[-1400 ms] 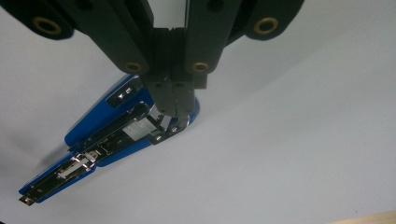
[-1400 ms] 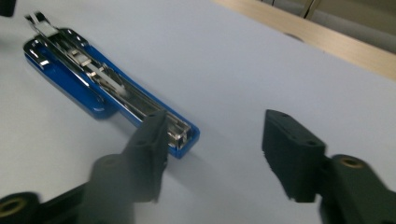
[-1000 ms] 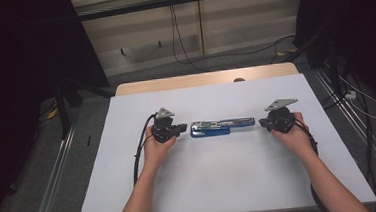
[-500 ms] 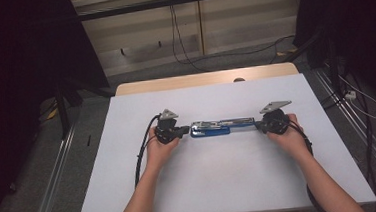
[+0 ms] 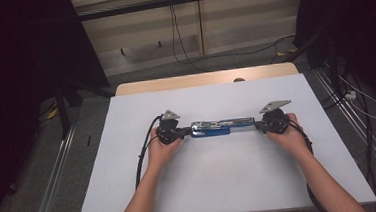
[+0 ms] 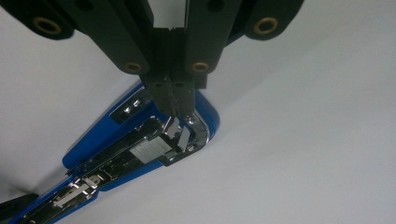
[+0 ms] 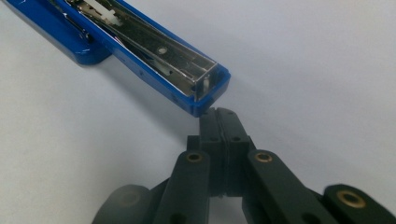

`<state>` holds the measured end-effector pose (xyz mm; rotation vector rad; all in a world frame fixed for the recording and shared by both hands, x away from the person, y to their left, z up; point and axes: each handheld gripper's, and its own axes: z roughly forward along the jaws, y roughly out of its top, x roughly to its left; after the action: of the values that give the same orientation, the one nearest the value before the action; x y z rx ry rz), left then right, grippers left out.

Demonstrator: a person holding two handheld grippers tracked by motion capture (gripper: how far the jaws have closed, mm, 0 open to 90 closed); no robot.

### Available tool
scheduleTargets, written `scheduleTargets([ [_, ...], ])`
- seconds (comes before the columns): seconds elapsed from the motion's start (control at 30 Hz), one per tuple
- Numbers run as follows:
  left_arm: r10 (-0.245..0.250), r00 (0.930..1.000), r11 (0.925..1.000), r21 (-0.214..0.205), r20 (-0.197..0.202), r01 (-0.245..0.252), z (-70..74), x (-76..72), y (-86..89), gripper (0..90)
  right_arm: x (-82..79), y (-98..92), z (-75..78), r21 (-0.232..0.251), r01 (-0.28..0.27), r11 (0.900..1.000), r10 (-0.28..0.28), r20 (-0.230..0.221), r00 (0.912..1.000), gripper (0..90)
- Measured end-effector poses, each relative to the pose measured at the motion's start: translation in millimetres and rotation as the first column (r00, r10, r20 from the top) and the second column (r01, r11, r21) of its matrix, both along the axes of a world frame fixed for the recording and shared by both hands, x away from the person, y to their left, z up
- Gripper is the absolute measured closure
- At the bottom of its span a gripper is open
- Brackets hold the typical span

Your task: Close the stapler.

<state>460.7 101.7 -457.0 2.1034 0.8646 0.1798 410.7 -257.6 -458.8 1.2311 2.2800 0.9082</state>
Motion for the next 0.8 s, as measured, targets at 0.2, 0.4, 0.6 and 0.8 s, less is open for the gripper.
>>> scheduleTargets([
  [0.2,0.01,1.0,0.9999,0.004,-0.002,-0.009,-0.3,-0.4,-0.3,90.0,-0.4,3.3,-0.2,0.011,-0.016,0.9998,0.016,0.0,0.9999,89.6],
  [0.4,0.0,1.0,0.9999,0.014,-0.002,0.0,0.9,-1.2,-0.7,90.0,-0.5,4.1,0.9,0.014,-0.018,0.9997,0.018,0.0,0.9998,89.5],
  [0.6,-0.017,0.9999,0.9999,-0.003,-0.004,0.017,3.7,-3.5,-2.1,90.0,-0.4,3.9,3.4,0.016,-0.024,0.9996,0.024,0.005,0.9997,89.6],
  [0.8,-0.035,0.9994,0.9994,0.009,-0.007,0.035,4.7,-5.8,-4.7,90.0,0.2,4.8,4.7,0.021,-0.025,0.9995,0.025,0.004,0.9997,89.9],
])
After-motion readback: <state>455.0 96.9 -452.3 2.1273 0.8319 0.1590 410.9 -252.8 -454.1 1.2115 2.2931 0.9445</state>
